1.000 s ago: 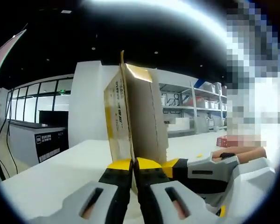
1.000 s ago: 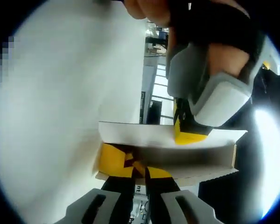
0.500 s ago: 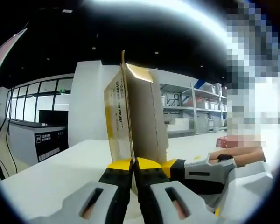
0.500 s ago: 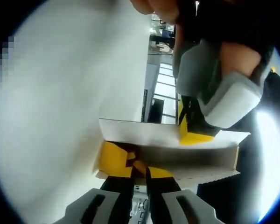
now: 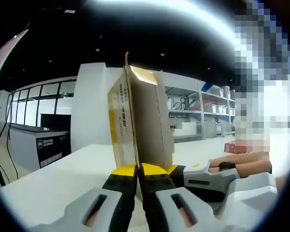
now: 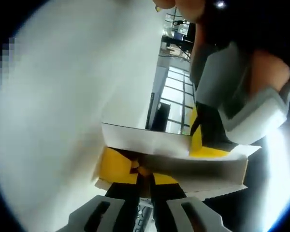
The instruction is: Tear open the coffee pouch, take out the coffee, and pour the coffee from the pouch into the cup
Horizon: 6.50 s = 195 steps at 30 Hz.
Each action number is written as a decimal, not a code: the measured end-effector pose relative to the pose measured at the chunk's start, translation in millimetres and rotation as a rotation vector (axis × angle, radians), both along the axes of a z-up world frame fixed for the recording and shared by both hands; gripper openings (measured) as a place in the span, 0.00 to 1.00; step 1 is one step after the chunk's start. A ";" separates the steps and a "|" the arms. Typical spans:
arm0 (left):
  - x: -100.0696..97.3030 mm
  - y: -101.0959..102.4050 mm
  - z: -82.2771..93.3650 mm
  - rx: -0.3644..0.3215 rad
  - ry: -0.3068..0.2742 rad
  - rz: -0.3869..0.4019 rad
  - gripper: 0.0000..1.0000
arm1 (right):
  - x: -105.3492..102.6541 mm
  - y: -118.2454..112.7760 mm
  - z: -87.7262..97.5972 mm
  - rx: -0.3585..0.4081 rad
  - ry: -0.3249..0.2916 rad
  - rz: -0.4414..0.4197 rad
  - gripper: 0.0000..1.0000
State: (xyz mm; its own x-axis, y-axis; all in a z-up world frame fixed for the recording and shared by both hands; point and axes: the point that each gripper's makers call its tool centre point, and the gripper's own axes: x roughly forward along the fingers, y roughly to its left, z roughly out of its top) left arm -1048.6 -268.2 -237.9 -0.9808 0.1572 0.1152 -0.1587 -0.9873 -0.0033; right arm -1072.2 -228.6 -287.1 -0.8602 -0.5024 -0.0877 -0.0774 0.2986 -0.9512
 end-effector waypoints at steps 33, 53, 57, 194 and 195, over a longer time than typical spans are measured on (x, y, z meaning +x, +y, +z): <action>4.4 0.3 -0.3 -0.009 0.002 0.006 0.06 | 51.0 17.7 17.5 -0.282 -0.126 0.024 0.02; 18.1 4.3 -2.2 -0.035 -0.001 0.009 0.06 | 107.2 127.3 49.9 -1.266 -0.798 0.149 0.01; 16.2 3.9 -2.5 -0.037 -0.003 0.007 0.06 | 120.0 145.9 48.0 -1.322 -0.905 0.187 0.01; 345.4 192.7 3.1 -0.071 0.116 -0.716 0.20 | 371.6 315.3 59.3 -1.416 -1.016 0.518 0.26; 345.5 193.2 2.6 -0.074 0.115 -0.716 0.20 | 371.6 315.3 59.3 -1.417 -1.017 0.518 0.26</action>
State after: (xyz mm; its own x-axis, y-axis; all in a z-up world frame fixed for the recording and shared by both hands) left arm -703.1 -74.9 -235.3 -0.6169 0.7673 0.1754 -0.7613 -0.6382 0.1144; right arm -700.7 86.7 -227.9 -0.5009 -0.8245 0.2633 0.8181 -0.5503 -0.1668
